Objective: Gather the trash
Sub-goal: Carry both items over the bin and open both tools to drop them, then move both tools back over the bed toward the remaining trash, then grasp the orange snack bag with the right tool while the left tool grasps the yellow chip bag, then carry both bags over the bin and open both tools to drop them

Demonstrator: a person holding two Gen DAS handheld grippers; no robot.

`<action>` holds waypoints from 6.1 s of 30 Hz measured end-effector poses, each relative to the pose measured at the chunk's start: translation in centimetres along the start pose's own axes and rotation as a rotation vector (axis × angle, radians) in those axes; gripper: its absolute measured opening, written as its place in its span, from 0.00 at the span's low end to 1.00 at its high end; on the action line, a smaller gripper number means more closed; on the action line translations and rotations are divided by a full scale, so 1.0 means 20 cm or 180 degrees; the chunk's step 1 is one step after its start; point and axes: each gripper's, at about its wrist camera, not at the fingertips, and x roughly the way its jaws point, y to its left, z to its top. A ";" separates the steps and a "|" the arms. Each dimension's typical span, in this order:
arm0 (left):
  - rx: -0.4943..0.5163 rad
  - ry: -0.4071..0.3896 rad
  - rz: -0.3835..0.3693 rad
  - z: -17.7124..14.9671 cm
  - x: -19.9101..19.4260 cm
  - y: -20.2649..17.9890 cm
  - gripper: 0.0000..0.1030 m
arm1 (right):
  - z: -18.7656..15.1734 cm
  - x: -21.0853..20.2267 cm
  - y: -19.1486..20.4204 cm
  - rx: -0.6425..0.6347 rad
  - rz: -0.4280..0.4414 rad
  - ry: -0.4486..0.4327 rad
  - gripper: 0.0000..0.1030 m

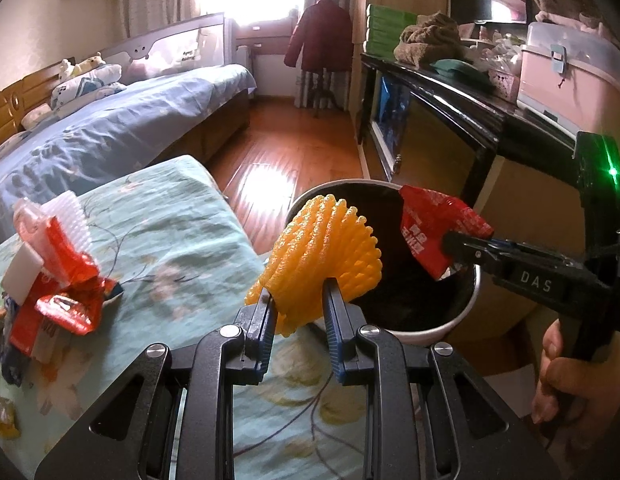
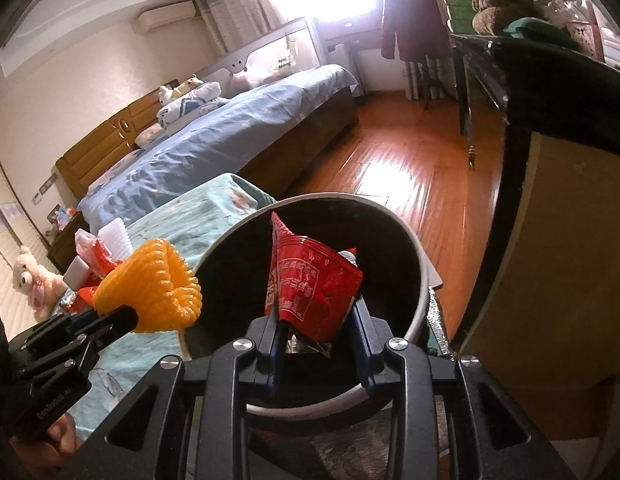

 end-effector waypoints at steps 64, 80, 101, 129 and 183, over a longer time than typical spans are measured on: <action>-0.1177 -0.0144 0.1177 -0.59 -0.53 0.82 0.72 | -0.22 0.22 0.91 -0.0736 0.1018 0.0476 0.85; -0.1619 -0.0196 0.1752 -0.74 -0.72 1.14 0.78 | -0.21 0.43 1.16 -0.1001 0.1145 0.0598 0.86; -0.1889 0.0123 0.1535 -0.80 -0.55 1.39 0.56 | -0.14 0.69 1.31 -0.1174 0.0999 0.0664 0.81; -0.1235 0.0068 0.0825 -0.54 -0.40 0.92 0.21 | -0.17 0.35 0.92 -0.0805 0.0934 0.0553 0.13; -0.0232 0.0121 0.0004 -0.03 0.00 0.15 0.21 | 0.00 -0.01 0.09 -0.0073 0.0193 0.0071 0.13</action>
